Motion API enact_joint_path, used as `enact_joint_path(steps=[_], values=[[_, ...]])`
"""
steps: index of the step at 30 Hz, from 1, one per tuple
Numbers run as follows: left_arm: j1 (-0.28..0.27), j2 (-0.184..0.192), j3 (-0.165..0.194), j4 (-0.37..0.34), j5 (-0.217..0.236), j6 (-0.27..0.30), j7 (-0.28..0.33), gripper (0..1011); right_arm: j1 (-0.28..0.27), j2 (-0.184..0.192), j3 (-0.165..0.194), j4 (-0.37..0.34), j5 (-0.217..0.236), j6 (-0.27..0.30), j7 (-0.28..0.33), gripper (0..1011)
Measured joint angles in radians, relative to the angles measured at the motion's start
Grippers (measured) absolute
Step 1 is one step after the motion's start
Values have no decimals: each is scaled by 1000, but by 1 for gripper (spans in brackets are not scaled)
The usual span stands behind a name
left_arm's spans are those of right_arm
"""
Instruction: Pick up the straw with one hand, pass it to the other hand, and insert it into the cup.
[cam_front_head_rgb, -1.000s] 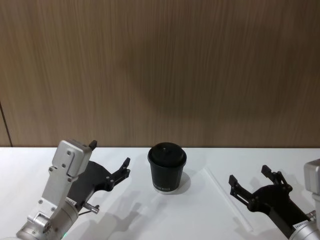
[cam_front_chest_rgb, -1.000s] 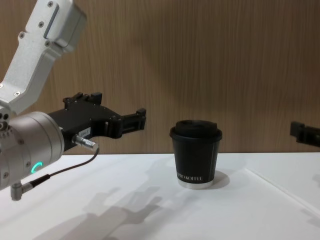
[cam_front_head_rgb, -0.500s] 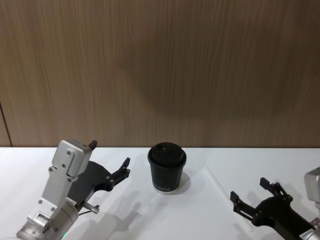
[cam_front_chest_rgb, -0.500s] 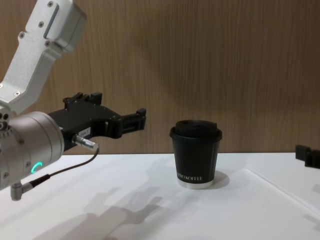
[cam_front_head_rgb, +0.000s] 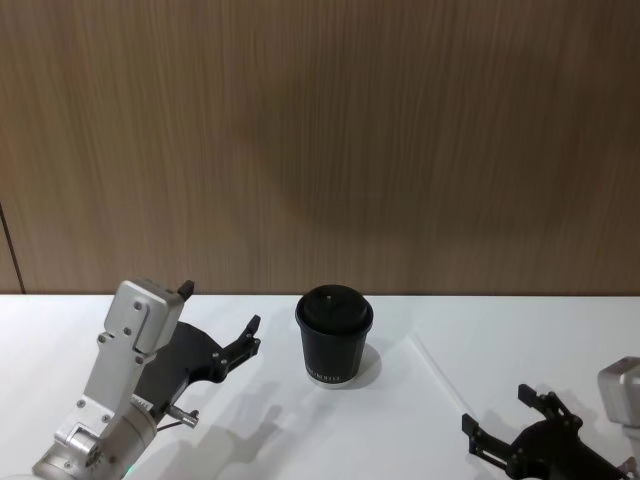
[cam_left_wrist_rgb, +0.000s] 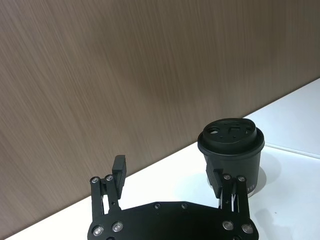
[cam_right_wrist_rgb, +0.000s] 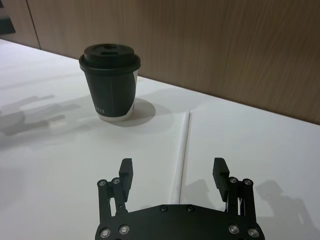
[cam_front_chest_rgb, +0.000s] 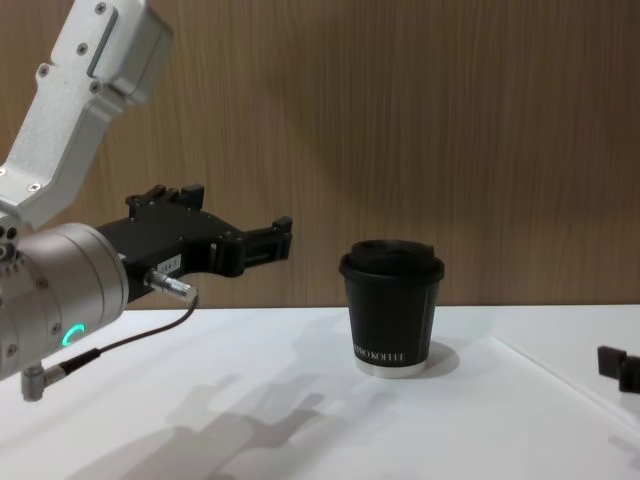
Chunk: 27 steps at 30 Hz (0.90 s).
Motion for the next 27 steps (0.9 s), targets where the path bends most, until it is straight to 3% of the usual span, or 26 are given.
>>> enact_joint_path(steps=[27], values=[[0,0,0,0,0,0,0,1003,9,3,-19,37,0,104,6,1001]])
